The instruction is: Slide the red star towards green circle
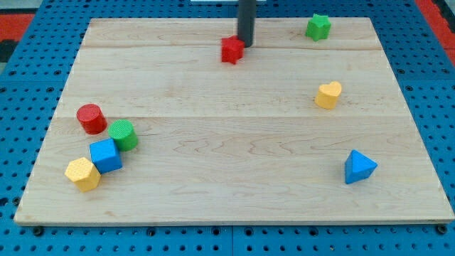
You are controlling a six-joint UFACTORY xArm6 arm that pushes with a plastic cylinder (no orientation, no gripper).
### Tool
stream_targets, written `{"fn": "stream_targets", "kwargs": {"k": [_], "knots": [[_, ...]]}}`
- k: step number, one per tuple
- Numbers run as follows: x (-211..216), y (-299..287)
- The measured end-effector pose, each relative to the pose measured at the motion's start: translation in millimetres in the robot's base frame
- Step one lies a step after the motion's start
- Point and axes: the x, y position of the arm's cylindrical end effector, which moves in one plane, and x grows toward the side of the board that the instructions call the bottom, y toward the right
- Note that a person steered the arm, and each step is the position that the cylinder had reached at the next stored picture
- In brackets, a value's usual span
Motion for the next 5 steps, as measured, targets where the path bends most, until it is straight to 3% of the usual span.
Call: {"fn": "stream_targets", "kwargs": {"k": [1,2,5], "knots": [[41.6,-51.0],[33.6,-69.0],[106.7,-164.3]]}}
